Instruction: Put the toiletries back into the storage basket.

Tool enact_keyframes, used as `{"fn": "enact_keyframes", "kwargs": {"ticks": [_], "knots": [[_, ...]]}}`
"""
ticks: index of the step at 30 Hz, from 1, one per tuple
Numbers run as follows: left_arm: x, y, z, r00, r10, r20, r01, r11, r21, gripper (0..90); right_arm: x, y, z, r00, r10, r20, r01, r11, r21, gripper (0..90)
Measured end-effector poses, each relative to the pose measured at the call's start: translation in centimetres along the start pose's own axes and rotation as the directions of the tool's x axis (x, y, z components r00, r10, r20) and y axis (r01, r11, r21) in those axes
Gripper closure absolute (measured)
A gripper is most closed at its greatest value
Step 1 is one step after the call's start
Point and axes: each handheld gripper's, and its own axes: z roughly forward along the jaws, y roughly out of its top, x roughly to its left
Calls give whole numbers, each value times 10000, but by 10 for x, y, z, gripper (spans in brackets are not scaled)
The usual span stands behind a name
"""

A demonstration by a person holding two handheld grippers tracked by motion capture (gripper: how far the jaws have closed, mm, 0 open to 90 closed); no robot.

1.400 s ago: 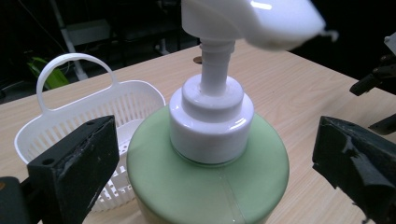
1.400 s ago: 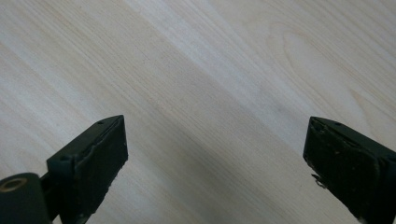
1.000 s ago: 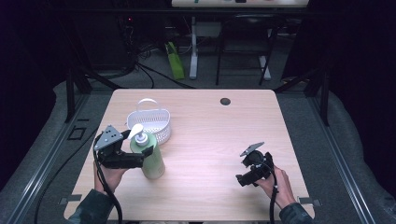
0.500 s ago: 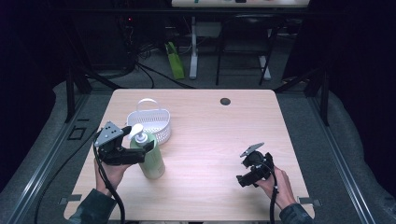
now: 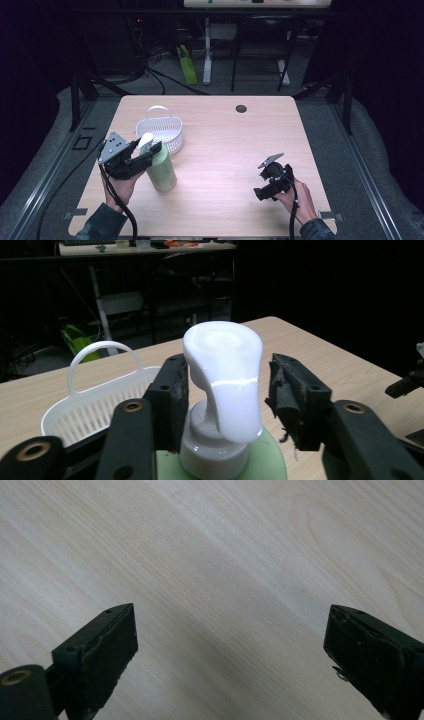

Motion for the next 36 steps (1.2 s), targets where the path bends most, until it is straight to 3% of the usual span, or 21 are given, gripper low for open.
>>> {"fn": "enact_keyframes", "kwargs": {"ticks": [11,17,36], "knots": [[1,-2,0,9996,-205,-178,200,9994,-288,658,0,0,0,9999,112,-54,-111,9999,49,67],[1,-2,1,9994,-342,-113,337,9987,-372,663,0,0,-1,9999,97,-76,-97,9999,-63,66],[1,5,1,9998,-137,-142,132,9994,-316,662,-1,-1,-1,10000,-10,-20,10,10000,-84,66]]}}
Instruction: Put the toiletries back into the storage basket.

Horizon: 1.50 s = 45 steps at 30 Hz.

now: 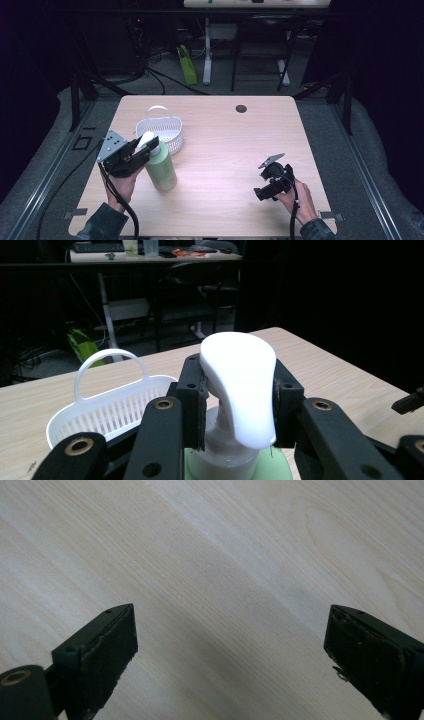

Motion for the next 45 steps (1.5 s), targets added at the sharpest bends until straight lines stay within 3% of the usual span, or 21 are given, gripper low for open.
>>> {"fn": "enact_keyframes", "kwargs": {"ticks": [10,17,26,34,45], "knots": [[0,6,-5,9999,135,36,-135,9999,-66,662,0,0,1,10000,-24,20,24,10000,62,65],[1,9,-6,9996,260,-52,-259,9995,189,662,0,-1,2,9999,-132,48,132,9999,20,65],[3,16,-3,9991,378,200,-394,9954,870,662,0,-3,0,9999,-115,81,115,9999,3,66],[3,19,-3,9983,475,330,-510,9919,1162,662,-2,-4,2,9998,-117,155,115,9999,106,66],[8,26,-7,9986,371,387,-412,9931,1097,663,0,-4,2,9995,-247,172,243,9995,218,53]]}}
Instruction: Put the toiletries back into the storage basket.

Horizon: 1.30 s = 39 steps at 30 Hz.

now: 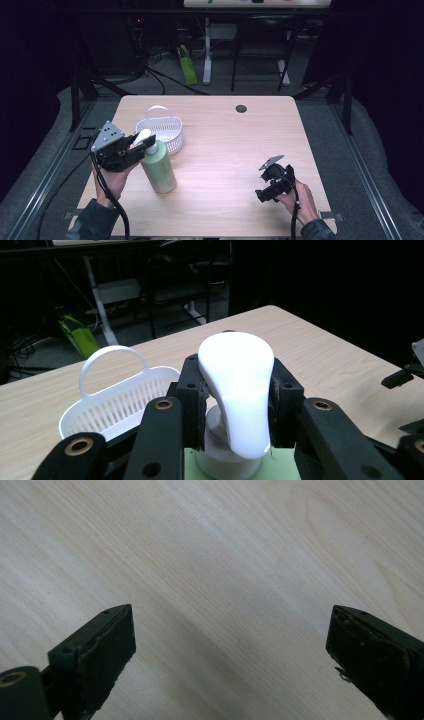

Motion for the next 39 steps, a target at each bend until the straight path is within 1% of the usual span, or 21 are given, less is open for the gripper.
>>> {"fn": "enact_keyframes", "kwargs": {"ticks": [6,10,13,15,20,28,34,39], "knots": [[4,4,-3,9999,99,-17,-99,9999,48,663,1,1,0,10000,-51,9,50,10000,73,51],[6,7,-6,10000,75,-6,-75,10000,19,663,1,0,0,10000,-43,53,42,10000,70,51],[8,12,-9,9999,120,12,-120,9999,71,663,1,0,0,10000,15,19,-15,10000,65,50],[9,15,-11,9998,214,19,-214,9997,125,663,1,-1,-1,10000,-15,40,15,10000,75,50],[10,23,-16,9993,375,-34,-375,9993,83,663,2,-1,-1,9998,-131,175,128,9998,173,50],[15,33,-23,9989,469,-95,-469,9989,57,664,1,-1,1,9997,-172,170,168,9996,226,48],[17,37,-24,9985,538,-79,-536,9985,147,664,2,-1,1,9997,-168,177,164,9996,235,48],[17,44,-26,9981,612,-66,-611,9981,116,664,1,-1,1,9997,-151,174,147,9996,246,44]]}}
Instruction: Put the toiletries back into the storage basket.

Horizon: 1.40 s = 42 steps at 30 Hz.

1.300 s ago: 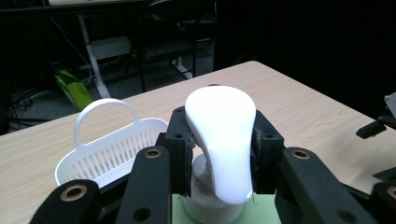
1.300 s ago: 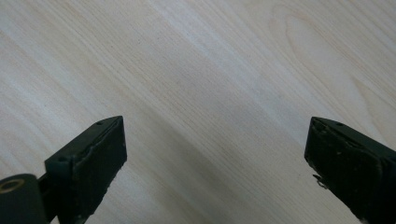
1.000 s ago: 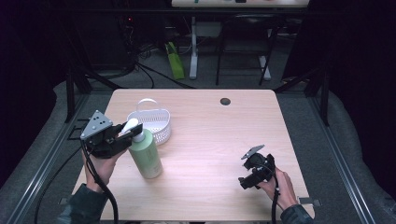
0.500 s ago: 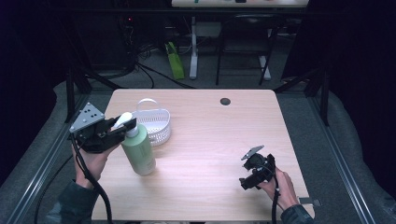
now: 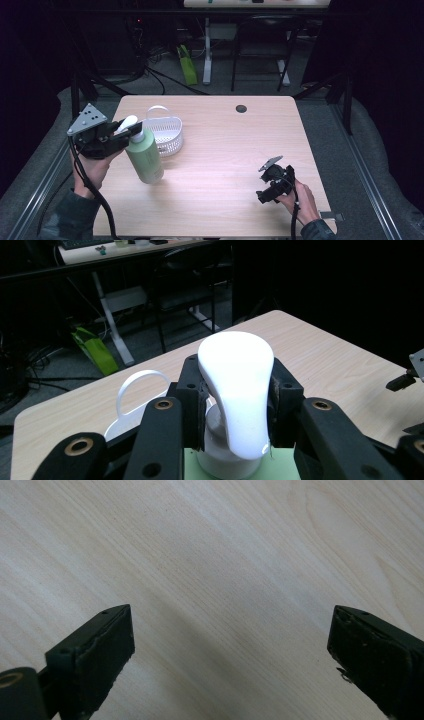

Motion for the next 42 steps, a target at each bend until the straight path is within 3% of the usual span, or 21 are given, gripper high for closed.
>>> {"fn": "enact_keyframes", "kwargs": {"ticks": [42], "knots": [[9,49,-11,9985,505,-221,-512,9981,-342,665,-1,-1,2,9999,-38,-102,40,9998,183,0]]}}
